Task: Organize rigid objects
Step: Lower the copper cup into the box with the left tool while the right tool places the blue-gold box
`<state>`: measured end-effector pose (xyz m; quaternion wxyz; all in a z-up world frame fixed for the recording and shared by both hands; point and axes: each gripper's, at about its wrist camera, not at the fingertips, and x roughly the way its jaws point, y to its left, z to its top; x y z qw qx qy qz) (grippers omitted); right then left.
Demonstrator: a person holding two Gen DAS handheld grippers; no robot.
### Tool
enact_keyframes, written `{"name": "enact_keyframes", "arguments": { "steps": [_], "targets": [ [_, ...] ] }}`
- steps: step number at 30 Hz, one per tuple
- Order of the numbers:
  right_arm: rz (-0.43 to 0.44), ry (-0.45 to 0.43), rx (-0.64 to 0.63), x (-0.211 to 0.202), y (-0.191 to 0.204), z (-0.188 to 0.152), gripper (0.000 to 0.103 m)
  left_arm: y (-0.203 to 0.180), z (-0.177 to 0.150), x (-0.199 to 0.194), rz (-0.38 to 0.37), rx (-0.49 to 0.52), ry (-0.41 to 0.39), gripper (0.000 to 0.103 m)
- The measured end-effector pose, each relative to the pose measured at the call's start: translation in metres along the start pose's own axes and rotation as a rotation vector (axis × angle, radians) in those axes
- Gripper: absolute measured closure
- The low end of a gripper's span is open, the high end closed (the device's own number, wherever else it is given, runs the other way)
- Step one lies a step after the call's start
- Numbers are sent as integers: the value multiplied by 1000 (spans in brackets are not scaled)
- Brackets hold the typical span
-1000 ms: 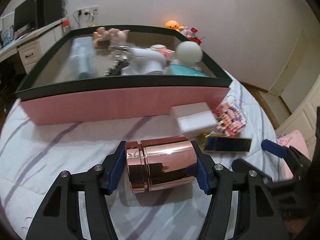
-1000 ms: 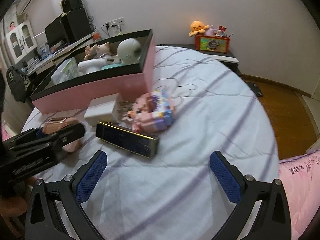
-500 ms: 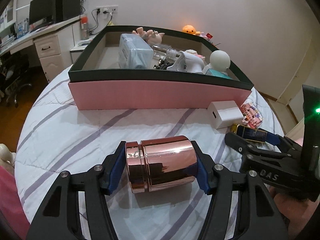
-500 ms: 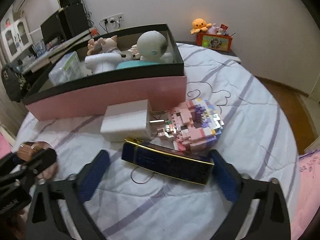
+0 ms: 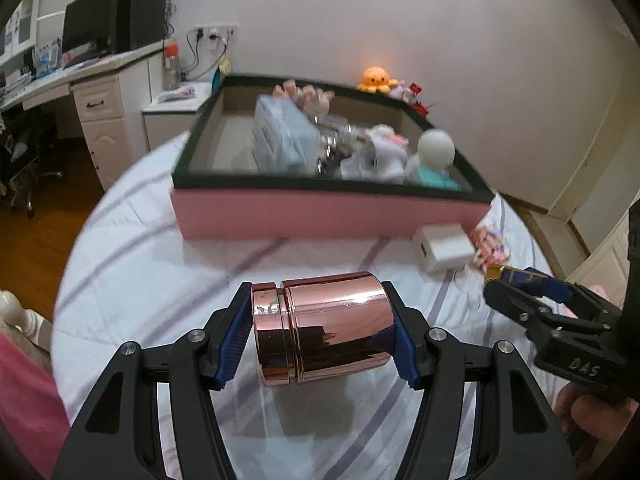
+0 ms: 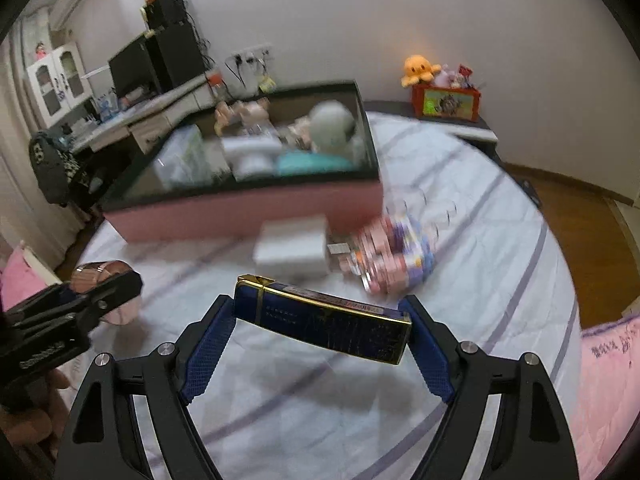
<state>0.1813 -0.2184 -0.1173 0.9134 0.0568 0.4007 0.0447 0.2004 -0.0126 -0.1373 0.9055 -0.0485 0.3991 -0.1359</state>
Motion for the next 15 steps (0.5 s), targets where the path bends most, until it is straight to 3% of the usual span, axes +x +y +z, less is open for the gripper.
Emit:
{"name": "enact_keyframes", "arguments": {
  "steps": [8, 15],
  "targets": [
    [46, -127, -64, -10, 9, 71, 19, 4, 66, -13, 30, 27, -132, 41],
    [81, -132, -93, 31, 18, 129, 19, 8, 131, 23, 31, 20, -150, 41]
  ]
}}
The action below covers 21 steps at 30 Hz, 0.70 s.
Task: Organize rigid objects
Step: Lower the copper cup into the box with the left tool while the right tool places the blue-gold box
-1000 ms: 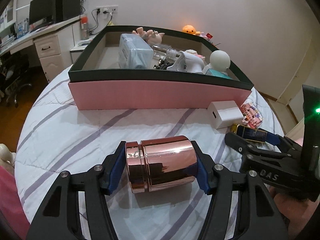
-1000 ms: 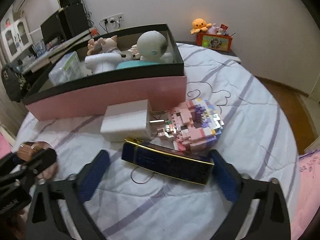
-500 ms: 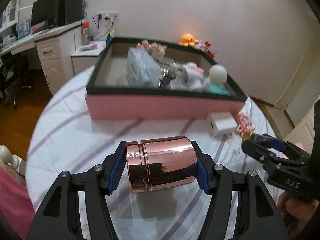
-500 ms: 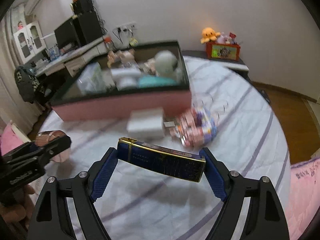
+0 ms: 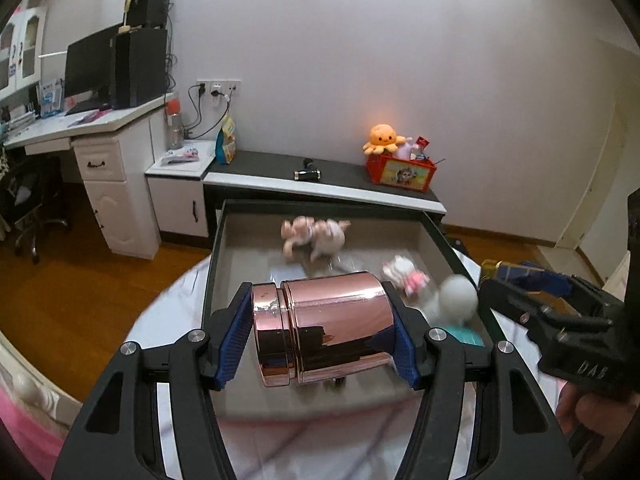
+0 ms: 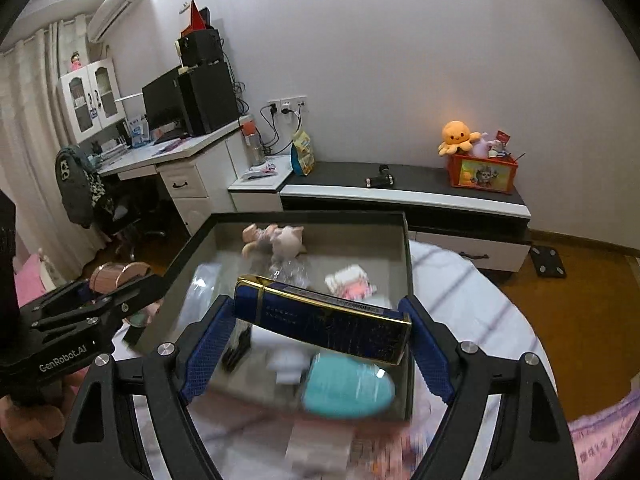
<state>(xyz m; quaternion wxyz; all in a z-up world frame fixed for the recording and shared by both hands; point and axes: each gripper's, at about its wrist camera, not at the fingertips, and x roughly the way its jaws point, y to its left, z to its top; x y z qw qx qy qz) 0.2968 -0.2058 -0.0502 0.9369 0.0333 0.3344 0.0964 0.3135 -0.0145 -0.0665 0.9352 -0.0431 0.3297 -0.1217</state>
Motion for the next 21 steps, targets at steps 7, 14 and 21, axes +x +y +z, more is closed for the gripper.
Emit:
{"name": "enact_keyframes", "arguments": {
  "steps": [7, 14, 21],
  "targets": [
    [4, 74, 17, 62, -12, 14, 19, 6, 28, 63, -1, -2, 69, 41],
    [4, 115, -11, 78, -14, 6, 7, 4, 30, 73, 36, 8, 59, 14],
    [-48, 91, 14, 55, -17, -1, 6, 4, 25, 37, 73, 24, -16, 2]
  ]
}}
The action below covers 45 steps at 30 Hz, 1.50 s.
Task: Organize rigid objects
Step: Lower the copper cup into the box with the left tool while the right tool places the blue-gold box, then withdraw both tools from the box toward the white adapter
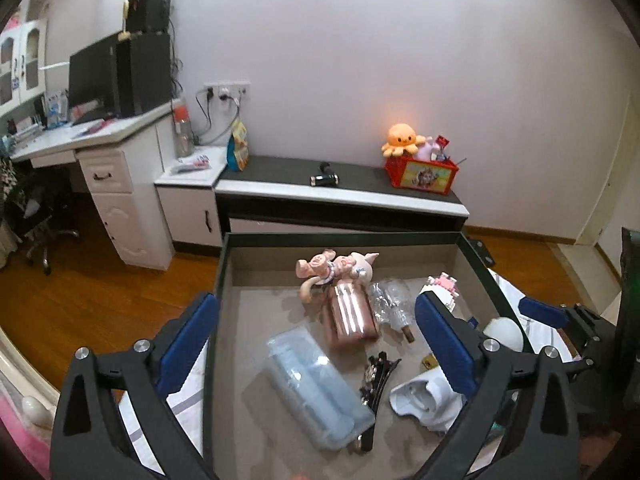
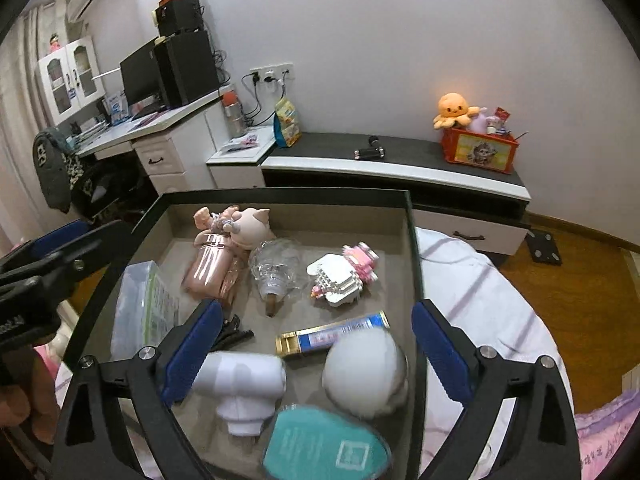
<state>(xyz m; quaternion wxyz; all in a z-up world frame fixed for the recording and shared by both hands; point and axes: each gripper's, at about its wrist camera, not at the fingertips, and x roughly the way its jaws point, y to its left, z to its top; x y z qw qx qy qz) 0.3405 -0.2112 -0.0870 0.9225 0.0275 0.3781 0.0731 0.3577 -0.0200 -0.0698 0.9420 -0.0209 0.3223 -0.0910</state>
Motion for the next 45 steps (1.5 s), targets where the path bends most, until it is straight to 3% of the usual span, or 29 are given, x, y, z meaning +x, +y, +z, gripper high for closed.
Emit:
{"name": "enact_keyframes", "arguments": {
  "steps": [12, 26, 34, 45],
  "targets": [
    [11, -136, 48, -99, 10, -26, 6, -1, -34, -96, 18, -2, -74, 0],
    [0, -235, 92, -197, 10, -91, 6, -16, -85, -190, 37, 5, -115, 0],
    [-35, -276, 112, -232, 8, -121, 6, -22, -109, -219, 34, -4, -123, 0],
    [-48, -268, 87, -239, 18, -136, 6, -31, -126, -239, 17, 0, -127, 0]
  ]
}}
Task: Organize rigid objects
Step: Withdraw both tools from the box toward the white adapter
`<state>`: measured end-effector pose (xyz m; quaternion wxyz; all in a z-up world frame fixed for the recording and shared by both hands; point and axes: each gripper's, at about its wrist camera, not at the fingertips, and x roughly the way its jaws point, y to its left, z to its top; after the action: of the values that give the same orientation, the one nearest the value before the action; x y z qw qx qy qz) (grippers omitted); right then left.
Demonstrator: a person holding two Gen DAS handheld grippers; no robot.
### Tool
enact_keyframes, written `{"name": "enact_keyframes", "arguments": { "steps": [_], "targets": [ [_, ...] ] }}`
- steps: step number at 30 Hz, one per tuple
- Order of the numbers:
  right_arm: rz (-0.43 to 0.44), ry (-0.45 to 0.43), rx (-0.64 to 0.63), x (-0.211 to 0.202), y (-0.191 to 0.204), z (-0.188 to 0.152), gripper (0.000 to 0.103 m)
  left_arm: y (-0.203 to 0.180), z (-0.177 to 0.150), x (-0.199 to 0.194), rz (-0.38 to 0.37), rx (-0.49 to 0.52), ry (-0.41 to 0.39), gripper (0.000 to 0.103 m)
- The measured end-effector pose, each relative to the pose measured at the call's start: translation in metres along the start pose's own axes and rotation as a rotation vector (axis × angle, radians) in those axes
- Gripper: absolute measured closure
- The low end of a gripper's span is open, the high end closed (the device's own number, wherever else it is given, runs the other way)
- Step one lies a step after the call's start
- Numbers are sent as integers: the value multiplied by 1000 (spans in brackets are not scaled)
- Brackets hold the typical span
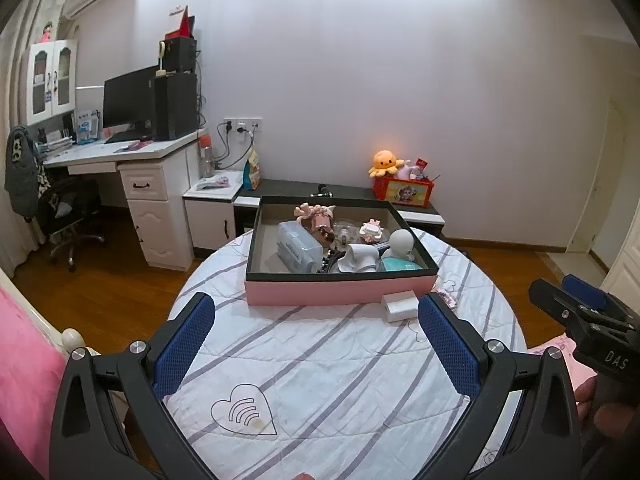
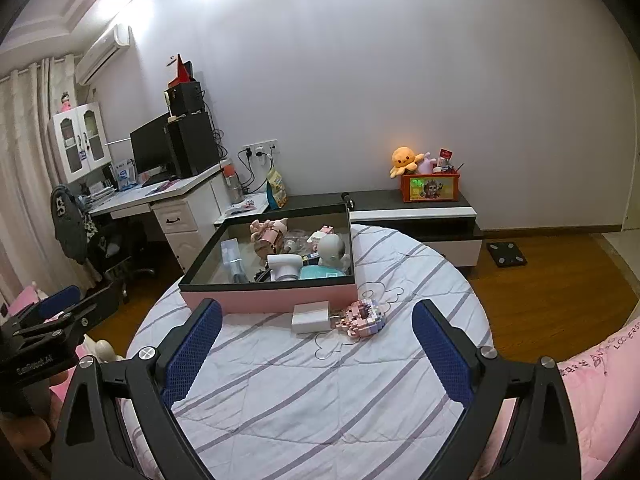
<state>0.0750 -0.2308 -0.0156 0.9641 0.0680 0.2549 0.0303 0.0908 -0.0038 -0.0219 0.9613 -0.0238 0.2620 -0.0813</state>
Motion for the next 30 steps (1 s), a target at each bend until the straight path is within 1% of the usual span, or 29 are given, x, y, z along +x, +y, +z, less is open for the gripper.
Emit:
{"name": "enact_keyframes", "arguments": {
  "steps": [11, 24, 30],
  "targets": [
    [11, 1, -24, -2, 9, -2, 6, 3, 0, -5, 0, -9, -4, 0],
    [2, 10, -23, 0, 10, -2, 6, 3, -1, -4, 0, -10, -1, 0],
    [-8, 28, -17, 9, 3, -4, 6, 0, -6, 2, -6, -7, 24, 0]
  ]
}}
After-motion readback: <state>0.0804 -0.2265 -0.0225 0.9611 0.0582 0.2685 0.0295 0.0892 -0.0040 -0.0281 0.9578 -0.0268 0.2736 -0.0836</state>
